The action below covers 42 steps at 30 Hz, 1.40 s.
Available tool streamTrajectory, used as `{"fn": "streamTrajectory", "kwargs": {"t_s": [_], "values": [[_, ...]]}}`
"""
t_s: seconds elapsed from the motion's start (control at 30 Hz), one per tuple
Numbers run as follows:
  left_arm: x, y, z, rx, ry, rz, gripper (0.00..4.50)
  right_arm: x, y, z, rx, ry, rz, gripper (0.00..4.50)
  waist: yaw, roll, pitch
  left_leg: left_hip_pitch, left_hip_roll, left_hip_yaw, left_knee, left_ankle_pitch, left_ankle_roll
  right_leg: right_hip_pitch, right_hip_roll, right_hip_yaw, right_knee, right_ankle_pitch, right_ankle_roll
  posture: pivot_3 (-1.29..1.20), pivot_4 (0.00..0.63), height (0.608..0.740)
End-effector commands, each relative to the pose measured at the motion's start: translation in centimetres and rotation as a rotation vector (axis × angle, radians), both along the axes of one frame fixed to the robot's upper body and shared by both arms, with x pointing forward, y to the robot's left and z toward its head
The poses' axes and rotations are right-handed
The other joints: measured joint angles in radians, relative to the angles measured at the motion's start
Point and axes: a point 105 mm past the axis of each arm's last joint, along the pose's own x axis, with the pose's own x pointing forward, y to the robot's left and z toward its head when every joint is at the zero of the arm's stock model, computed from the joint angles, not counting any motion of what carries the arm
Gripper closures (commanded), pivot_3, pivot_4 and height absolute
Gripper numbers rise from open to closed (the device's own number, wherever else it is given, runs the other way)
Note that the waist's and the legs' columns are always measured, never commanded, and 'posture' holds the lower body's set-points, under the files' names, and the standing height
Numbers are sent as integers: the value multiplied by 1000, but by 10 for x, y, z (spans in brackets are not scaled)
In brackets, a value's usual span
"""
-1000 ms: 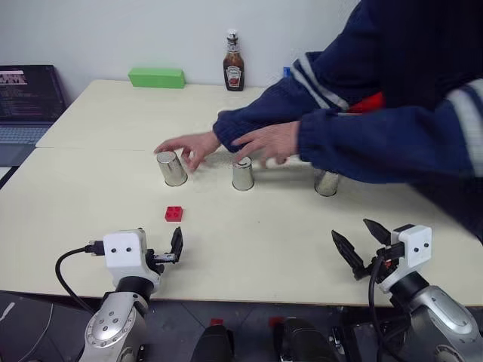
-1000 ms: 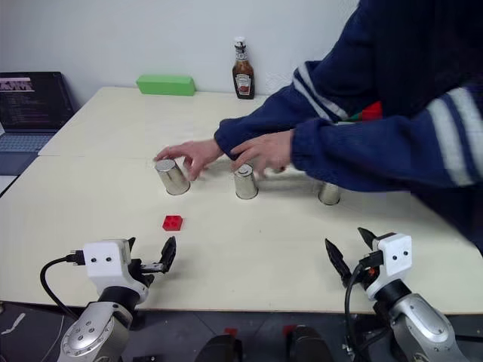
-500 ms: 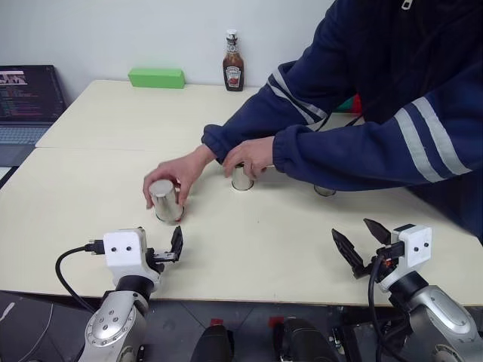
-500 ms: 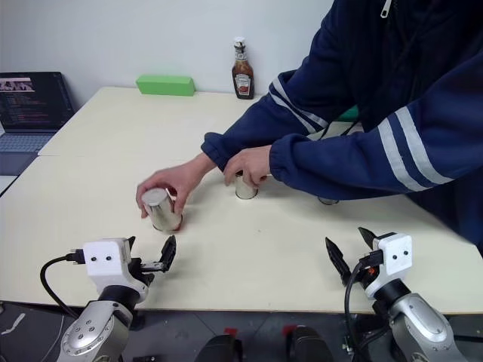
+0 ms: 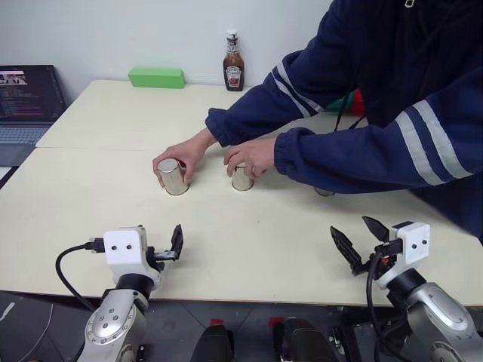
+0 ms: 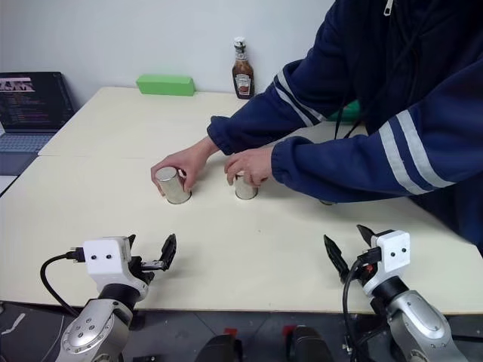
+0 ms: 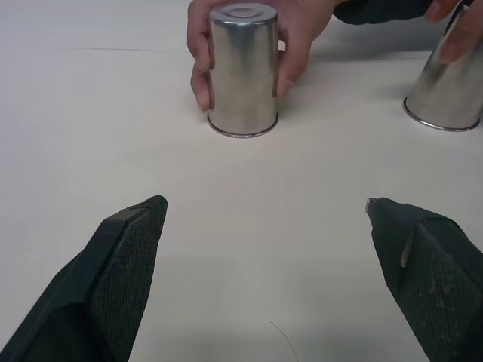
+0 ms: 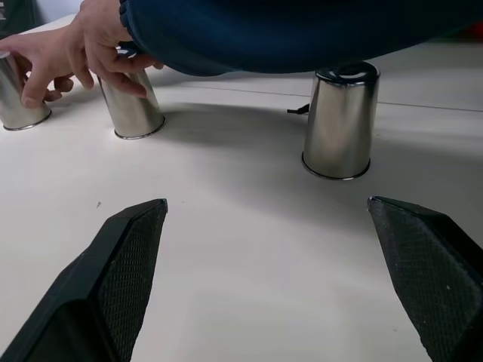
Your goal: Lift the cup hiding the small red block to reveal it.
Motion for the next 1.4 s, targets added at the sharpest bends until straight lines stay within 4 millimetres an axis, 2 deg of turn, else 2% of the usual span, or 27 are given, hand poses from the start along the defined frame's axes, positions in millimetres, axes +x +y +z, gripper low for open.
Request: {"fn": "streamTrajectory", "kwargs": {"t_s": [0.03,0.67,1.23,1.33,1.4], "values": [[0,-1,10,20,-39,-8,6,-1,3,13,-10,-49,12,0,0,0,0,0,0,0,0,0,0,0,0,0,0,0,0,0,150,740],[1,0,9,30,-32,-11,6,-3,3,8,-7,-42,7,0,0,0,0,0,0,0,0,0,0,0,0,0,0,0,0,0,150,740],[4,11,11,33,-42,19,6,4,9,17,-24,-57,52,0,0,0,0,0,0,0,0,0,0,0,0,0,0,0,0,0,150,740],[7,11,13,25,-48,1,6,8,15,15,-31,-56,103,0,0,0,0,0,0,0,0,0,0,0,0,0,1,0,0,0,150,740],[10,8,13,-4,-46,-43,6,15,28,11,-21,-21,192,0,-3,0,0,1,0,0,0,0,0,1,0,0,1,0,0,0,150,740]]}}
